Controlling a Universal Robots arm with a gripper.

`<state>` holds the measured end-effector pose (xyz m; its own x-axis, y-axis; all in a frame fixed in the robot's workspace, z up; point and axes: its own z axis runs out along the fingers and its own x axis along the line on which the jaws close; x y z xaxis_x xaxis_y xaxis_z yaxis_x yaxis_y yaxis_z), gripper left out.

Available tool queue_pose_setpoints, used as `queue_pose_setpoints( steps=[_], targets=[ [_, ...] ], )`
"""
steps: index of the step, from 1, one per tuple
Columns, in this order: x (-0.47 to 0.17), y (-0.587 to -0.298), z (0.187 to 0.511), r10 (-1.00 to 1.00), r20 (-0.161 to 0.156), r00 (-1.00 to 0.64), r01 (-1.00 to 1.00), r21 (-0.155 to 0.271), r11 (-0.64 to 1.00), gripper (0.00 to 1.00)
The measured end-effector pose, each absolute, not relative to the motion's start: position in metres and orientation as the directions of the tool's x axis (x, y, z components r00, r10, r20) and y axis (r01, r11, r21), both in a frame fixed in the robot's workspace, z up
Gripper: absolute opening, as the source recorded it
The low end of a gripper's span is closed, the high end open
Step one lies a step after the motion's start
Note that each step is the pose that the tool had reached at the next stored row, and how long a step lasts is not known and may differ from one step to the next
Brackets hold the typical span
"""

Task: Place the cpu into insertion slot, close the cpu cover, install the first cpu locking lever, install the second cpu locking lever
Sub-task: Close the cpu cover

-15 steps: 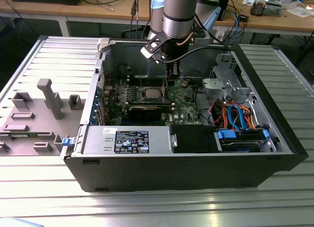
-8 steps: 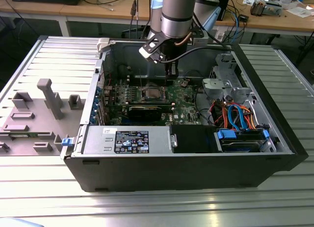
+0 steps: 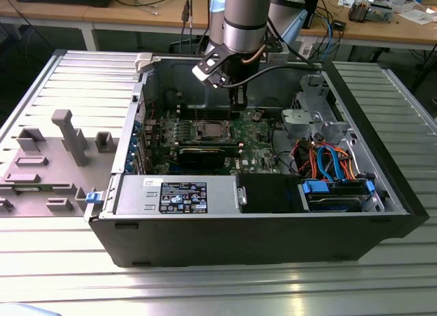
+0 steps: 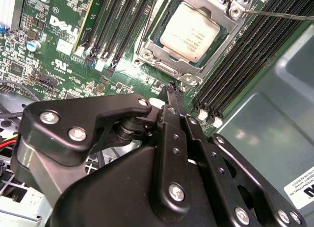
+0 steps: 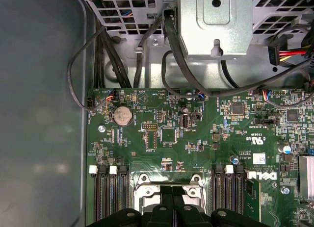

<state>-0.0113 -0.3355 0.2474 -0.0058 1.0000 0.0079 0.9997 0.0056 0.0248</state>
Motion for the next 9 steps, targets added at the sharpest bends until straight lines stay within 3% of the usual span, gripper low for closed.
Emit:
queue_pose_setpoints(
  steps=[9],
  targets=[
    [-0.0116,-0.3355,0.2471,1.000,0.008,-0.006,1.000,0.025,0.005,0.11]
  ],
)
